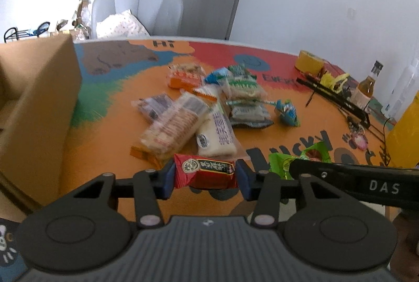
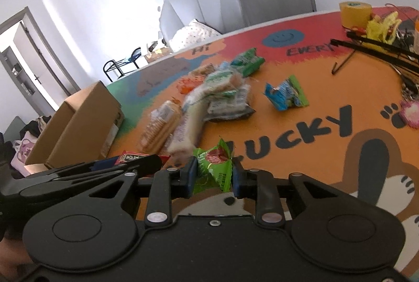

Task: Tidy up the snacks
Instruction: 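Carry both packets over the cardboard box and open both tools to drop them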

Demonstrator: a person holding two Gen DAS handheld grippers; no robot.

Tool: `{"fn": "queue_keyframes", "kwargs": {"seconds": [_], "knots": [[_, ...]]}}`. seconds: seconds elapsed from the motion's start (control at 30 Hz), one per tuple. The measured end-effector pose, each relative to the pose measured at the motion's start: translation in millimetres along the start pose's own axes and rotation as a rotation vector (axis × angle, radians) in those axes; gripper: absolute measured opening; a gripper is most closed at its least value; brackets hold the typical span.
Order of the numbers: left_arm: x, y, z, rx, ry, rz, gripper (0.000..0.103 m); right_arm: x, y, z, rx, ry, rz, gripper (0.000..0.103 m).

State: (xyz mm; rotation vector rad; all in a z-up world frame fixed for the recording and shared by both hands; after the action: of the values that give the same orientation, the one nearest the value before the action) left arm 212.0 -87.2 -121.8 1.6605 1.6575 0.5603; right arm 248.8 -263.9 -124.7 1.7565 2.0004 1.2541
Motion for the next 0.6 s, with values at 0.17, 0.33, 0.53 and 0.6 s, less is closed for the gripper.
{"fn": "queue_keyframes", "kwargs": {"seconds": [0.17,0.33,0.53,0.6], "knots": [[7,10,-18,-0.04,0.01,-0.006,0.046,17,8,-2,-0.019,0.026,-0.021,0.025],[17,22,-35,-0.084,0.027,-0.01,0.046,36,17,-3,-0.038,0.05,-0.046,0.025],[32,35,-52,-0.119,0.057,-0.024,0.046,59,29,-3,-0.063,0.078,-0.077,0.025],[37,39,-59,-0.134,0.067,-0.027,0.046,66,32,-2,-0.069,0.085,-0.088,0.025]]}}
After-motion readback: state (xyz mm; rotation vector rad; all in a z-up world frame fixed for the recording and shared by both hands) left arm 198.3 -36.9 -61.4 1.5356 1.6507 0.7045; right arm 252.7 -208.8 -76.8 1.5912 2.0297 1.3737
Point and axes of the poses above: each gripper's, at about its wrist camera, not at the fingertips, and z roughly the way its jaws point, x to its left, y to its top, the point moved 6 cm from there along z, roughly the way its jaws point, and after that the axes turned 1 degree about -y, right-handed, at the moved point
